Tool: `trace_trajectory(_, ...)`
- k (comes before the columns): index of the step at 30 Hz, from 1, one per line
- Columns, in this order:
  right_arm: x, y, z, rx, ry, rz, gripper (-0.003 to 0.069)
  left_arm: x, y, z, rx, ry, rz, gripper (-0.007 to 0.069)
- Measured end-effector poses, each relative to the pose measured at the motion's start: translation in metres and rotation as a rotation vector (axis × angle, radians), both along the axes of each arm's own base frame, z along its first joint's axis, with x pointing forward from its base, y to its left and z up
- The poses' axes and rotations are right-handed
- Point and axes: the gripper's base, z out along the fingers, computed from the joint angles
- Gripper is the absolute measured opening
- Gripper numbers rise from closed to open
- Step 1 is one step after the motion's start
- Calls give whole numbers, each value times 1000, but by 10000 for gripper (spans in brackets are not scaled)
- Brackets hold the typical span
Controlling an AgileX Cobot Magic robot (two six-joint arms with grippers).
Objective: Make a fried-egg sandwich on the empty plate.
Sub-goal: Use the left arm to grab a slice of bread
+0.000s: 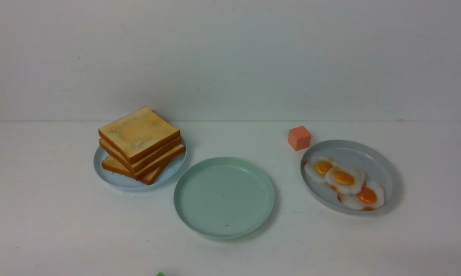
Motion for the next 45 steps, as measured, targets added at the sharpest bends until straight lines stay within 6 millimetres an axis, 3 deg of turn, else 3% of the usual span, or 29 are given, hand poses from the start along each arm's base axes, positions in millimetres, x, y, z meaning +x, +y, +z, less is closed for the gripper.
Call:
trace_trajectory(21, 0, 0, 0, 0, 0, 0, 241, 1, 0, 2, -4, -19, 2, 238)
trace_trajectory(24, 0, 0, 0, 0, 0, 0, 241, 2, -2, 9, -150, -84, 21, 238)
trace_trajectory(26, 0, 0, 0, 0, 0, 0, 241, 3, -3, 17, -421, -146, 56, 238)
trace_trajectory(29, 0, 0, 0, 0, 0, 0, 241, 4, -2, 26, -647, -225, 90, 238)
trace_trajectory(32, 0, 0, 0, 0, 0, 0, 241, 4, 4, 39, -707, -370, 117, 233)
trace_trajectory(38, 0, 0, 0, 0, 0, 0, 241, 7, 0, 76, -566, -323, 68, 153)
trace_trajectory(42, 0, 0, 0, 0, -1, 0, 241, 26, -11, 119, -260, -61, -41, 47)
trace_trajectory(43, 0, 0, 0, -1, -2, 0, 241, 28, -11, 116, -250, -38, -44, 43)
trace_trajectory(44, 0, 0, 1, 1, -9, -1, 241, 37, -16, 135, -134, 55, -118, 17)
trace_trajectory(45, 0, 0, 1, 2, -9, 0, 241, 39, -17, 133, -126, 78, -123, 15)
